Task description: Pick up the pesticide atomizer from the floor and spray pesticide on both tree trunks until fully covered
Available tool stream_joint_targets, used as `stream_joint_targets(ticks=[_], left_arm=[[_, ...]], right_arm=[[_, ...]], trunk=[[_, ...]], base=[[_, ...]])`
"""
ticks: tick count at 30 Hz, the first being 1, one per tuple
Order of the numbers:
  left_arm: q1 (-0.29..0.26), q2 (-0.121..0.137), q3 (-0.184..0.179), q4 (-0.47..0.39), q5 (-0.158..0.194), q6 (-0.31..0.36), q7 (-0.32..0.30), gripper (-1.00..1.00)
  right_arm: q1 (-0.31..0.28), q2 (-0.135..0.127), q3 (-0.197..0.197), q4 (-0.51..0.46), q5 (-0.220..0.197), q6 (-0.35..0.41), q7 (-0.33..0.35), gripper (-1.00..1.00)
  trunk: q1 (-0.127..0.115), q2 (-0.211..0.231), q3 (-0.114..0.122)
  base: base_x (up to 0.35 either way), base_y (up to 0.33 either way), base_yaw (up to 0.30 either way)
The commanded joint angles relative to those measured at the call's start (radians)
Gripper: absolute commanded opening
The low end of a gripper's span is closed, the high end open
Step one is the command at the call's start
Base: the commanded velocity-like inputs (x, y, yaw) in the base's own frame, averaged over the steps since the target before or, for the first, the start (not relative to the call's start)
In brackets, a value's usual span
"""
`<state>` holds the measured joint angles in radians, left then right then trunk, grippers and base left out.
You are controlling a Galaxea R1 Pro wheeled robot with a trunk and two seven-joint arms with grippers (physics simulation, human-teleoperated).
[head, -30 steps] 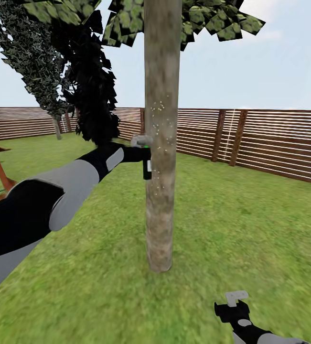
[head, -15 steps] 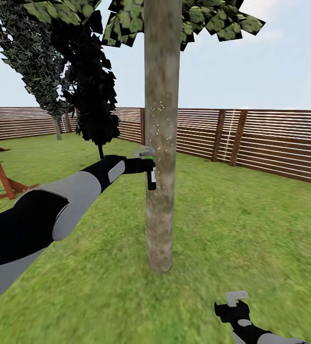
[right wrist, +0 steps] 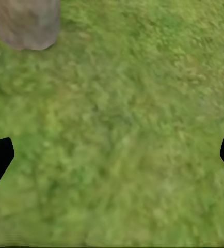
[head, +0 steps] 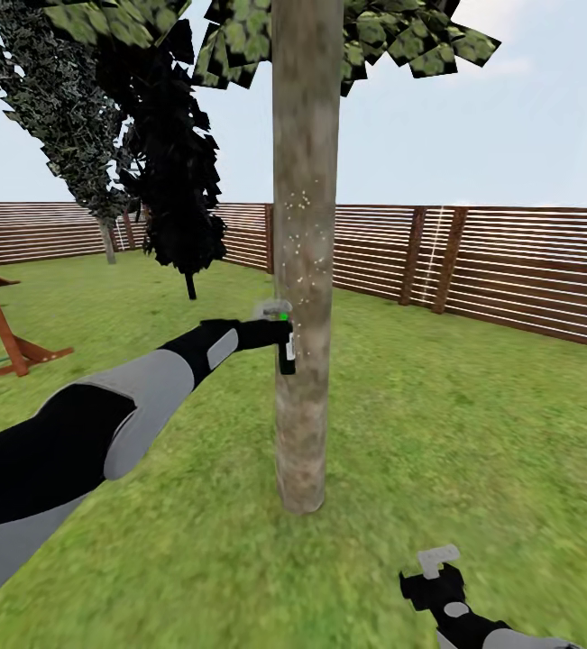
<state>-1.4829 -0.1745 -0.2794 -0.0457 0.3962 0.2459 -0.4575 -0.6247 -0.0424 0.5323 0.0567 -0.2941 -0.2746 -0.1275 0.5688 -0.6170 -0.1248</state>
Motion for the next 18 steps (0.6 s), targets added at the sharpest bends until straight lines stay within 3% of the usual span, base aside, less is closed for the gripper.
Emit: stream_joint_targets(ticks=[1,6,11,12,18], left_arm=[[0.0,0.0,-0.001,-0.017,0.0,0.002,0.001,-1.0],[0.001,0.0,0.002,-0.113,0.002,0.008,0.002,-1.0],[0.005,0.0,0.006,-0.006,-0.001,-0.002,0.0,-1.0],[0.029,0.0,0.006,0.007,-0.003,-0.003,-0.001,-1.0],[0.072,0.0,0.005,0.016,-0.008,-0.005,-0.001,-1.0]], right_arm=[[0.0,0.0,0.0,0.0,0.013,0.0,0.0,1.0],[0.0,0.001,-0.001,0.0,0.036,0.001,0.0,1.0],[0.0,0.001,0.0,0.0,0.036,0.0,0.0,1.0],[0.0,0.001,0.0,0.0,0.036,0.0,0.0,1.0],[0.0,0.001,-0.001,0.0,0.036,0.0,0.0,1.0]], trunk=[[0.0,0.0,0.0],[0.0,0.0,0.0],[0.0,0.0,0.0],[0.0,0.0,0.0],[0.0,0.0,0.0]], base=[[0.0,0.0,0.0],[0.0,0.0,0.0],[0.0,0.0,0.0],[0.0,0.0,0.0],[0.0,0.0,0.0]])
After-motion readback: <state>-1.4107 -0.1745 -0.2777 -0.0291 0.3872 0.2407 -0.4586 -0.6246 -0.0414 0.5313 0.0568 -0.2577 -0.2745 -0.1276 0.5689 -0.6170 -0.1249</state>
